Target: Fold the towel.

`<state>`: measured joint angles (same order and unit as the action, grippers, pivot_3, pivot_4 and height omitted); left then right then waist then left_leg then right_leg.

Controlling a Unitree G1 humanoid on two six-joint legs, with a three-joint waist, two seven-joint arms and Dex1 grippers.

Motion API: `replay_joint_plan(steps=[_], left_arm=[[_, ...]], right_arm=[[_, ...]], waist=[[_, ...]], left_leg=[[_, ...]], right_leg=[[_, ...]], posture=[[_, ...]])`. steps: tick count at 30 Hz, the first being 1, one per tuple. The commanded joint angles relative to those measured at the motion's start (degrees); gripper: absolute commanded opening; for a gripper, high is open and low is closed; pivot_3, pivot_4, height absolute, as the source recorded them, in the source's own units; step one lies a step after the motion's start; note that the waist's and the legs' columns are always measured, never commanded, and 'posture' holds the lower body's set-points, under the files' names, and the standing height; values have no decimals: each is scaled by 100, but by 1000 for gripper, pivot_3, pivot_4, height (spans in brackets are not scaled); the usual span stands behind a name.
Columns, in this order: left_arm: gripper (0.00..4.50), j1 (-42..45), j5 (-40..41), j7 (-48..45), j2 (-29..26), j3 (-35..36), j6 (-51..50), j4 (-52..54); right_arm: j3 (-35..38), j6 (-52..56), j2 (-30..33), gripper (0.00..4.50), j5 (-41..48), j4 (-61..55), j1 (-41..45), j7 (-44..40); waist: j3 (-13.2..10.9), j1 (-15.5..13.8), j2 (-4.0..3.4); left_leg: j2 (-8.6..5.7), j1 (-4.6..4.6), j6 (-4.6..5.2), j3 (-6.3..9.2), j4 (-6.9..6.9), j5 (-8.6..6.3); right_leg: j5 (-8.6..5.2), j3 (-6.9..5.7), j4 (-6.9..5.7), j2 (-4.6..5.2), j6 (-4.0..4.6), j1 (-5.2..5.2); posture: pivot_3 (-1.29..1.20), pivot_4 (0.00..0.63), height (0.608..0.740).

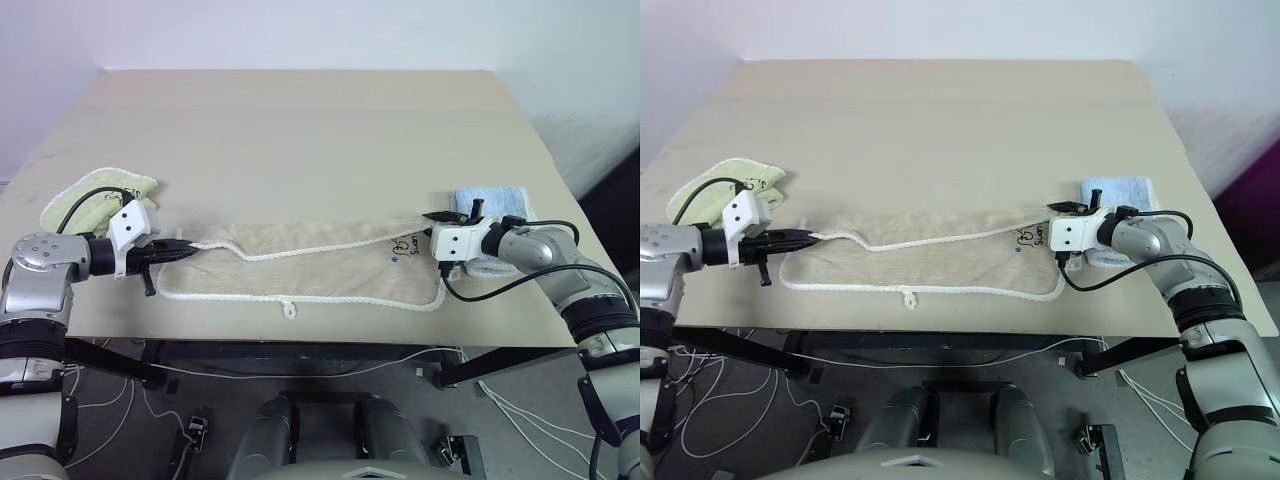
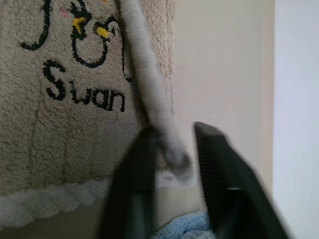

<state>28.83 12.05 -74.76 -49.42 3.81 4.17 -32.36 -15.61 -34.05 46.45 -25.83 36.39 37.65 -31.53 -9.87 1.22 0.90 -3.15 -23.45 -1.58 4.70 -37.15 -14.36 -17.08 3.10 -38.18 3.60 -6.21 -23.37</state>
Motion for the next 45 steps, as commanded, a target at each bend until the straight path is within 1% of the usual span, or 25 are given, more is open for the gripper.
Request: replay_joint_plan(steps=[1, 6, 9, 14, 18, 24, 26, 28, 30, 32, 35, 37, 38, 41, 45], left_arm=[[0, 3, 132, 49, -64, 192, -3, 201], [0, 104, 89, 217, -41, 225, 151, 44], [0, 458, -88, 718, 10, 270, 475, -412], [0, 1547, -140, 1513, 173, 426, 746, -1381], [0, 2482, -238, 1939, 221, 456, 931, -2168], [0, 3540, -393, 2248, 145, 440, 1202, -3015], [0, 3804, -388, 2264, 65, 485, 1207, -3175], [0, 3862, -352, 2113, -38, 529, 1197, -3237], [0, 3682, -304, 1746, -152, 530, 1216, -3174], [0, 3369, -172, 1221, -239, 589, 1169, -3019], [0, 2463, 186, 211, -397, 681, 817, -2328], [0, 1651, 389, -250, -521, 682, 416, -1554], [0, 1155, 523, -442, -609, 695, 114, -1005], [0, -55, 819, -693, -829, 835, -549, 247], [0, -1215, 1004, -760, -1147, 1126, -1185, 1094]], right_arm=[[85, -48, 91, 31, 52, -69, 152, -41], [222, 35, 126, 31, 83, -171, 196, 62], [432, 202, 81, 31, 388, -284, 272, -12], [798, 634, 80, 31, 947, -273, 754, -250], [958, 737, 207, 31, 1119, 191, 1468, -392], [1093, 702, 407, 31, 1332, 858, 2556, -620], [1179, 733, 497, 31, 1544, 814, 2710, -858], [1337, 885, 582, 31, 1906, 524, 2582, -1236], [1507, 1141, 675, 31, 2325, 27, 2208, -1652], [1659, 1461, 756, 31, 2725, -608, 1658, -2015], [1913, 2195, 918, 31, 3386, -1930, 352, -2500], [2056, 2665, 1029, 31, 3722, -2738, -540, -2734], [2140, 2924, 1096, 31, 3900, -3140, -979, -2848], [2372, 3535, 1243, 31, 4295, -4035, -1908, -3055], [2657, 4301, 1406, 31, 4817, -5039, -2894, -3362]], waist=[[0, 0, 0], [0, 0, 0], [0, -7, 0], [-1, -13, 2], [-1, -4, 2], [-2, 11, 2], [-2, 17, 2], [-2, 18, 2], [-2, 35, 2], [-1, 73, 1], [-1, 118, 0], [-2, 129, -2], [-3, 129, -3], [-5, 141, -6], [-4, 114, -6]], left_leg=[[0, 0, 0, 0, 0, 0], [0, 0, 0, 0, 0, 0], [0, 0, 0, 1, 0, 0], [-2, -2, 0, 1, -4, 0], [-3, -2, 0, 0, -4, 0], [-3, -5, -1, -2, -1, 1], [-3, -6, -1, -2, 0, 1], [-3, -9, 0, -2, 1, 1], [-3, -9, 0, -2, 2, 0], [-2, -9, 0, -1, 1, 0], [-2, -8, 1, 1, 0, 0], [0, -9, 1, 1, -3, 0], [0, -11, 1, 1, -2, 0], [7, -14, 2, -1, -2, 0], [11, 0, 2, 3, -1, -1]], right_leg=[[0, 0, 0, 0, 0, 0], [0, 0, 0, 0, 0, 0], [0, 0, -1, 0, 0, 0], [0, -2, 1, 1, 0, 1], [0, -2, 0, 0, 0, 0], [0, -2, 1, 0, -1, -5], [0, -1, 2, 0, -1, -7], [0, -2, 3, 0, -1, -7], [0, -1, 3, 0, -1, -7], [0, -2, 2, 0, -1, -6], [0, -3, 1, 1, -1, -2], [0, -2, -1, 1, -1, -2], [0, 0, -3, 2, -1, -7], [0, 8, -3, 4, -1, -12], [0, 8, -2, 11, 0, 3]], posture=[[0, 150, 740], [0, 150, 740], [0, 150, 740], [0, 150, 740], [0, 150, 740], [0, 150, 740], [0, 150, 740], [0, 150, 740], [0, 150, 740], [0, 150, 740], [0, 150, 740], [0, 150, 740], [0, 150, 740], [0, 150, 740], [0, 150, 740]])
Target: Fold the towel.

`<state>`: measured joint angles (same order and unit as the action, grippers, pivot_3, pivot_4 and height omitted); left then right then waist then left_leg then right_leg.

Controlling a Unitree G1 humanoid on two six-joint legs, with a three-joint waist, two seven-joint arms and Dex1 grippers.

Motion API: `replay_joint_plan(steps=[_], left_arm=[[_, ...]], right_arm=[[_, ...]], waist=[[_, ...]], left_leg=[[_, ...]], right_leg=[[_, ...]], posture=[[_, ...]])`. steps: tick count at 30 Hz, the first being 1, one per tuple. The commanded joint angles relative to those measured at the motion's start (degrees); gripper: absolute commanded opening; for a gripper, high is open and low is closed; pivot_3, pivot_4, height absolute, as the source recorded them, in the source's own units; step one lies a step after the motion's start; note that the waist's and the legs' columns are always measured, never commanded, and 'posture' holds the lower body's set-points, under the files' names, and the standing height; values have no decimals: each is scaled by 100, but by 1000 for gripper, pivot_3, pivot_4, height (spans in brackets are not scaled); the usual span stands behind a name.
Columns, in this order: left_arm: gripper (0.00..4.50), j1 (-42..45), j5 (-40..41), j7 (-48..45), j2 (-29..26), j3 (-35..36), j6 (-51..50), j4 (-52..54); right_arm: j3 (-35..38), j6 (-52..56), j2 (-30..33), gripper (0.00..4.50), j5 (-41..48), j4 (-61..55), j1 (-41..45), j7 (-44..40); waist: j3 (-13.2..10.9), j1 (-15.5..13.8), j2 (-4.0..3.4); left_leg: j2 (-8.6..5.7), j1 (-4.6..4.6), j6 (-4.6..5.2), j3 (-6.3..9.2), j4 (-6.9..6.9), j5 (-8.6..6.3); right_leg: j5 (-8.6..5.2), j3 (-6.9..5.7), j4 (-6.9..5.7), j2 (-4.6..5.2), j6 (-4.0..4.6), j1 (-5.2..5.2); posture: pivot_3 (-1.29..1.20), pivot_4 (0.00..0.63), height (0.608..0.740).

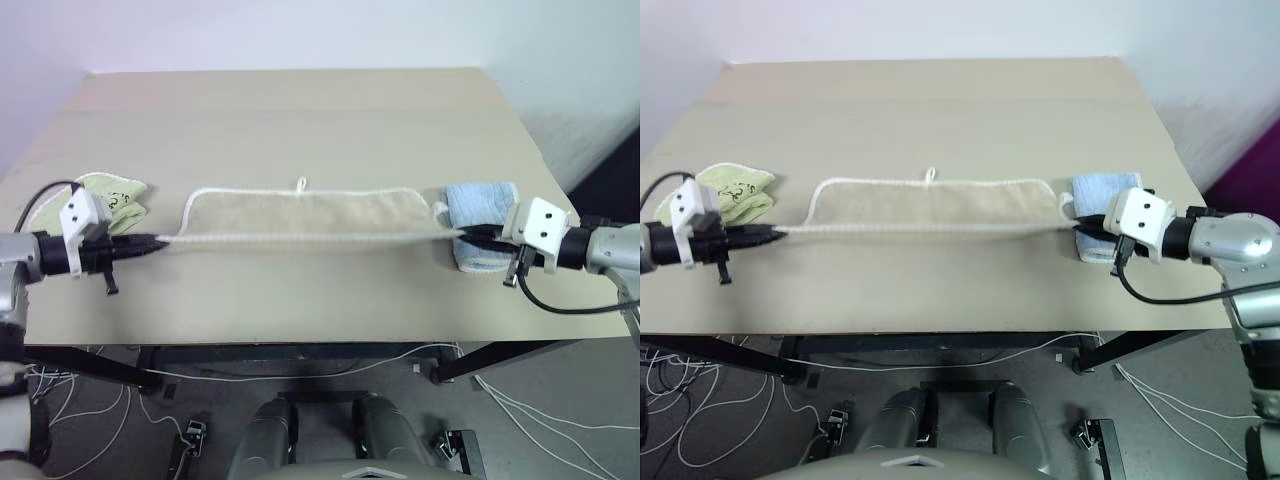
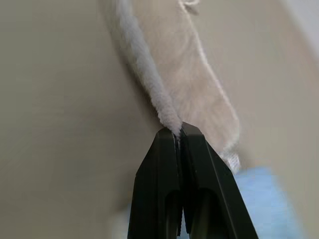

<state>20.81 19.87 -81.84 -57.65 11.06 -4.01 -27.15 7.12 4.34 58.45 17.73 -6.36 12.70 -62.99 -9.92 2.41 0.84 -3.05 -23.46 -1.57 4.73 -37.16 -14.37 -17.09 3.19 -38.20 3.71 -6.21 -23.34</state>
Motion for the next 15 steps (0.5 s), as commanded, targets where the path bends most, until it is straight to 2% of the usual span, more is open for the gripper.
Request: replay_joint_plan(steps=[1, 4, 8, 12, 15], left_arm=[[0, -706, 262, -96, -416, 502, -487, 713], [0, -1331, 354, -130, -619, 742, -776, 1091], [0, -1688, 429, -137, -715, 922, -993, 1382], [0, -1534, 355, 3, -643, 803, -1004, 1397], [0, -1011, 96, 328, -488, 500, -837, 1104]], right_arm=[[463, 659, 246, 31, 618, -1043, -674, -302], [675, 1063, 301, 31, 919, -1601, -1264, -445], [797, 1382, 336, 31, 1117, -1934, -1618, -606], [551, 1371, 184, 31, 984, -1741, -1179, -437], [232, 1245, 35, 31, 670, -1294, -488, -235]], waist=[[0, -15, 0], [0, -38, 0], [1, -131, 1], [1, -159, 1], [1, -163, 1]], left_leg=[[0, 5, 1, 0, 0, -1], [0, 7, 6, -1, 5, -5], [-1, 8, 6, -1, 1, -5], [-2, 9, 5, -5, 1, -5], [-1, 8, 5, -4, 3, -5]], right_leg=[[0, 0, 2, 1, 0, 6], [0, -1, 15, 7, 0, 15], [0, -3, 15, 10, 0, 17], [0, -3, 19, 14, 0, 19], [0, -3, 21, 14, 0, 17]], posture=[[0, 150, 740], [0, 150, 740], [0, 150, 740], [0, 150, 740], [0, 150, 740]])
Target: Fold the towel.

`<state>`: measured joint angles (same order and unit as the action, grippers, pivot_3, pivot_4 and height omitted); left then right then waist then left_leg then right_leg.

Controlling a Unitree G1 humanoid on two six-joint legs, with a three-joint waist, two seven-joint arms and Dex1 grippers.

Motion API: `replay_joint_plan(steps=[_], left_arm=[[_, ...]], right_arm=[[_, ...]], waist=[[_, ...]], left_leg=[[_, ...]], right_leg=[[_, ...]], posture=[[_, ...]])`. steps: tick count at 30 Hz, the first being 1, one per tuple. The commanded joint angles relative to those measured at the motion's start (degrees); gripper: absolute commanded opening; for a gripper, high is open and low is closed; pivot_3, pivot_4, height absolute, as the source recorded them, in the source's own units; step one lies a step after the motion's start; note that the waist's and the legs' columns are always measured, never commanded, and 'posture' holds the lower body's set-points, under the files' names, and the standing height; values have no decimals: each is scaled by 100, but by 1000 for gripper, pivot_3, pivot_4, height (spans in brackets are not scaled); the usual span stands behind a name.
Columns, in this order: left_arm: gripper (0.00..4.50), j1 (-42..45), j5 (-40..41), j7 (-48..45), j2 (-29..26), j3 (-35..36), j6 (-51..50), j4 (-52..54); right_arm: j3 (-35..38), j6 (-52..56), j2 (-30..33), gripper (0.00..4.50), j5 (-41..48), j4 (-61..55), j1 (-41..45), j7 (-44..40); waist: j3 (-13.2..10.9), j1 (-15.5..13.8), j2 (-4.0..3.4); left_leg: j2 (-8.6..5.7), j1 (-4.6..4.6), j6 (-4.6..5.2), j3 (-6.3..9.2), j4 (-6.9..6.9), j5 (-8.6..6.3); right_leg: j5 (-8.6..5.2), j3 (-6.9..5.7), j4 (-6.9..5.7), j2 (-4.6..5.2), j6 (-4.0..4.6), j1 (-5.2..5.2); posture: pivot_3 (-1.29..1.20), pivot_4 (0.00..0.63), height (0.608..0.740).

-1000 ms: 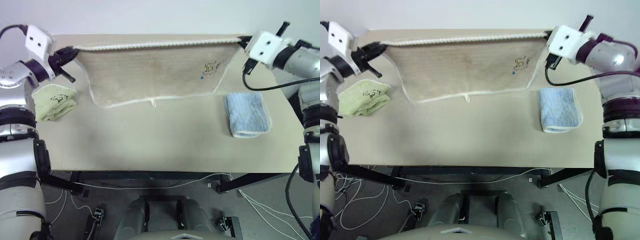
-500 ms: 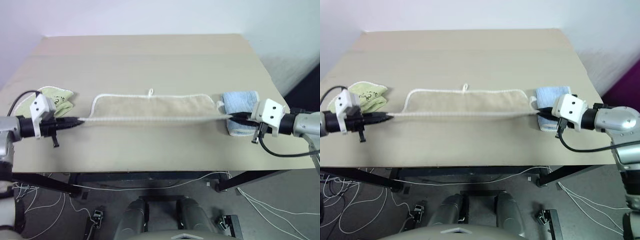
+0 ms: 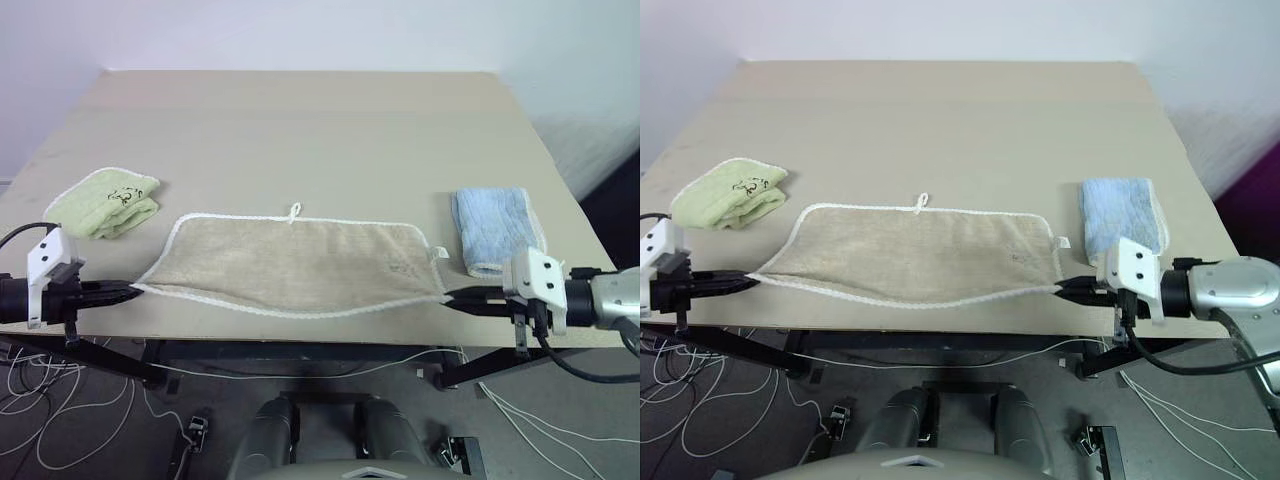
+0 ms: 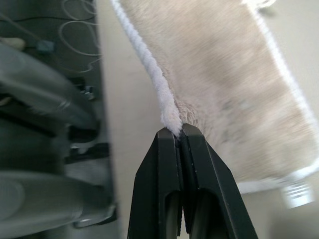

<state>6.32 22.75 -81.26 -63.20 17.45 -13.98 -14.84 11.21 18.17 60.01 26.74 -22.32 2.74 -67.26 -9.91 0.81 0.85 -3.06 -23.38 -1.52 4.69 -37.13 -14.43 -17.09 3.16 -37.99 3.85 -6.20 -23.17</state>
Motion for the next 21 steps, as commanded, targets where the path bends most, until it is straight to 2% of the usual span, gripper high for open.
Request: replay_joint_plan(steps=[1, 11, 17, 21], left_arm=[[0, 667, -280, 390, 144, -247, 208, -274], [0, 2825, -1544, 1529, 960, -1225, 1513, -2522], [0, 3714, -2122, 2164, 1381, -1612, 2208, -3793], [0, 4044, -2394, 2460, 1572, -1768, 2534, -4365]], right_arm=[[-299, -181, -183, 31, -352, 496, 765, 246], [-1366, -1133, -893, 31, -1605, 3034, 2867, 405], [-1684, -1824, -1339, 31, -2141, 4300, 3472, 519], [-1766, -2116, -1477, 31, -2314, 4709, 3548, 489]], waist=[[0, -9, 0], [0, 15, 1], [0, 16, 1], [1, 17, 3]], left_leg=[[-1, 2, 0, 0, -1, 0], [-8, -8, 0, -4, -1, 1], [-10, -10, 0, -5, -3, 2], [-12, -13, -1, -4, -12, 3]], right_leg=[[0, -1, 0, 0, 0, 2], [1, -4, -10, -16, -1, -18], [1, -5, -13, -18, -2, -20], [2, -5, -22, -20, -3, -22]], posture=[[0, 150, 740], [0, 150, 740], [0, 150, 740], [0, 150, 740]])
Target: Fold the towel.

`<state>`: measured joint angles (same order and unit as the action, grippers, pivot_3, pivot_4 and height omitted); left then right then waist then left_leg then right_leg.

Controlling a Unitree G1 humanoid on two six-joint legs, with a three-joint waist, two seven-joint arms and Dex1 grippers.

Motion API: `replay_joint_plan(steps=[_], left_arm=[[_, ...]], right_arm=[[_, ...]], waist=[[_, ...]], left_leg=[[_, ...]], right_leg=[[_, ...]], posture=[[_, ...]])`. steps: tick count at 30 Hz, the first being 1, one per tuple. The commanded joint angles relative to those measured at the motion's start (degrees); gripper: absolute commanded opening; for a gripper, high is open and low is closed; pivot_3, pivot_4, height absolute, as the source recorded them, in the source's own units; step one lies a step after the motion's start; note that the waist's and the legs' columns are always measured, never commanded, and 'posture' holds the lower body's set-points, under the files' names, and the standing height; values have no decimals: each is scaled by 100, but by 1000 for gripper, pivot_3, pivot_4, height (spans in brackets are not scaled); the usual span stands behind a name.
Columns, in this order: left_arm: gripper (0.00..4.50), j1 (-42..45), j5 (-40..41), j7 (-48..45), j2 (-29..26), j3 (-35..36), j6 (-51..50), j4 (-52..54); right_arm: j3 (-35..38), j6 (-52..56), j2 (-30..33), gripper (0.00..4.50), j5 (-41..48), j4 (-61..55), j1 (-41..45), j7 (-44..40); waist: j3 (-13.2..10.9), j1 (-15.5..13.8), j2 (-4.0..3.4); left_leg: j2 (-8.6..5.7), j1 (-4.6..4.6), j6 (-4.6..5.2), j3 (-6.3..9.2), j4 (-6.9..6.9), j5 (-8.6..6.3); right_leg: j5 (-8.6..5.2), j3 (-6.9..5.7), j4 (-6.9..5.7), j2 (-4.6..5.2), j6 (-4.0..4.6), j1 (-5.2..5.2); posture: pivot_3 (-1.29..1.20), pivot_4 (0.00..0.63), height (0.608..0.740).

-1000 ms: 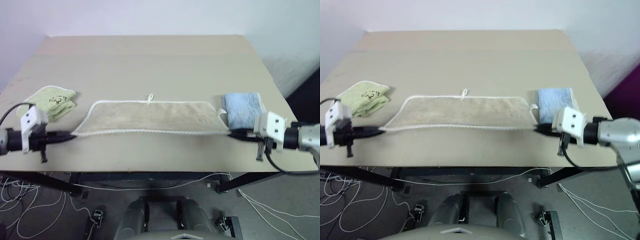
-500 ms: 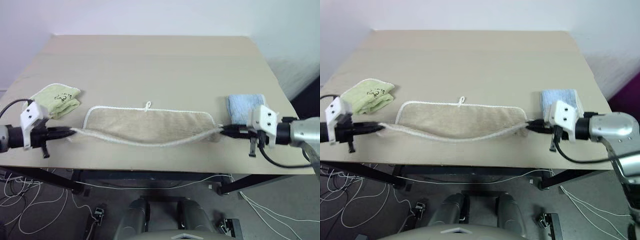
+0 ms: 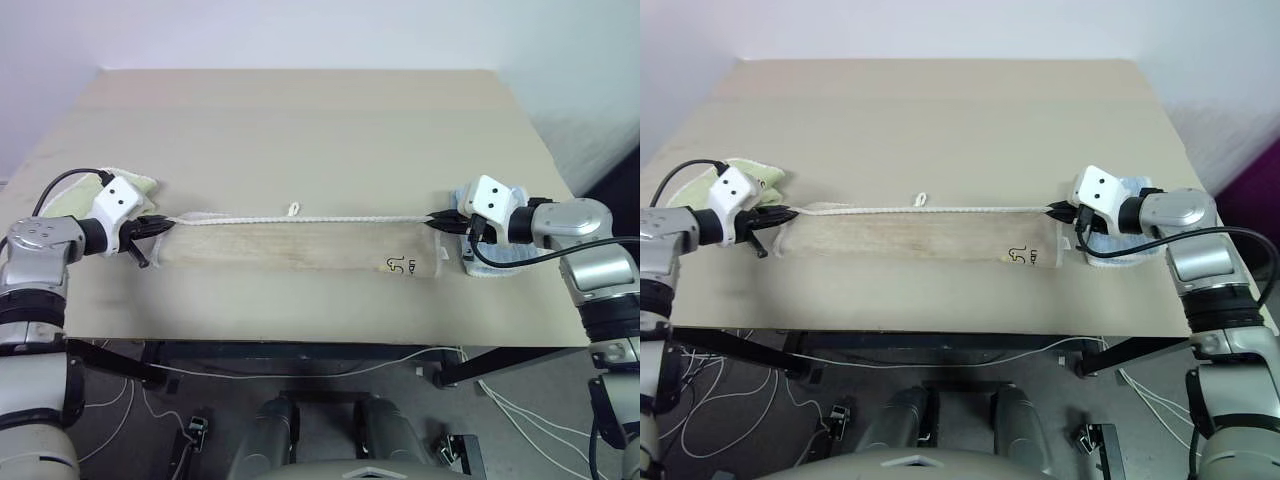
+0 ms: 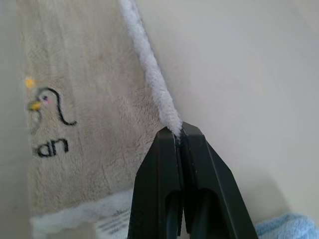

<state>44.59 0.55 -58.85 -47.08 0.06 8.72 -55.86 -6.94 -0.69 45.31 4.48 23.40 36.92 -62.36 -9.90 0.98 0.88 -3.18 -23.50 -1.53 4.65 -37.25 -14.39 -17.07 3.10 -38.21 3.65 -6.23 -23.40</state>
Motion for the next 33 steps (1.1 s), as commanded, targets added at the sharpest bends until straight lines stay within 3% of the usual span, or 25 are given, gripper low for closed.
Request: replay_joint_plan(steps=[1, 6, 7, 10, 20, 22, 26, 29, 33], left_arm=[[0, 275, -203, 258, -4, -43, 320, -355], [0, 419, -236, 308, 124, -44, 468, -659], [227, 430, -236, 317, 133, -31, 481, -695], [1007, 469, -113, 194, 161, 73, 388, -761], [4403, 431, -138, 567, 44, 218, 402, -716], [4500, 374, 3, 609, -13, 363, 290, -661], [4500, 114, 292, 772, -58, 698, 251, -264], [4500, -136, 512, 875, 10, 922, 236, 290], [4500, -638, 933, 364, 196, 956, 44, 1440]], right_arm=[[58, -269, -22, 31, -99, 177, 131, -7], [60, -304, -50, 31, -115, 276, 122, -51], [62, -284, -50, 7, -106, 274, 121, -71], [92, -189, -64, 648, -85, 277, 129, -75], [363, -271, 56, 4009, -204, 48, 85, 455], [671, -72, 136, 4468, -51, -448, -135, 684], [1673, 1239, -8, 4468, 847, -2157, -1042, 1237], [2361, 2931, -305, 4468, 2163, -3775, -2022, 1635], [3148, 5007, -1056, 4468, 4385, -5157, -2908, 2925]], waist=[[0, 1, 0], [0, 2, 0], [0, 4, 0], [0, 7, 0], [0, 4, 0], [0, 1, 0], [0, -15, 1], [3, -33, 5], [5, -32, 7]], left_leg=[[0, -1, 0, 0, 0, 0], [0, -2, 0, 0, 0, 0], [0, -2, 0, 0, 0, 0], [0, -2, 0, 0, 1, 0], [0, -2, 0, 1, 1, 0], [0, -2, 0, 1, 1, 0], [0, -5, 0, 3, 3, 0], [2, -6, 0, 11, 3, 0], [3, -5, 0, 14, 1, 0]], right_leg=[[0, 0, 0, 0, 0, -1], [0, 1, 1, 0, 0, -2], [0, 1, 1, 0, 0, -2], [0, 1, 0, -1, 0, -3], [0, 1, 1, 0, 0, -3], [0, 1, 0, 0, 0, -4], [0, 0, 2, 2, 0, -5], [0, 1, 2, 5, 0, -2], [0, 2, 1, 16, 0, 4]], posture=[[0, 150, 740], [0, 150, 740], [0, 150, 740], [0, 150, 740], [0, 150, 740], [0, 150, 740], [0, 150, 740], [0, 150, 740], [0, 150, 740]])
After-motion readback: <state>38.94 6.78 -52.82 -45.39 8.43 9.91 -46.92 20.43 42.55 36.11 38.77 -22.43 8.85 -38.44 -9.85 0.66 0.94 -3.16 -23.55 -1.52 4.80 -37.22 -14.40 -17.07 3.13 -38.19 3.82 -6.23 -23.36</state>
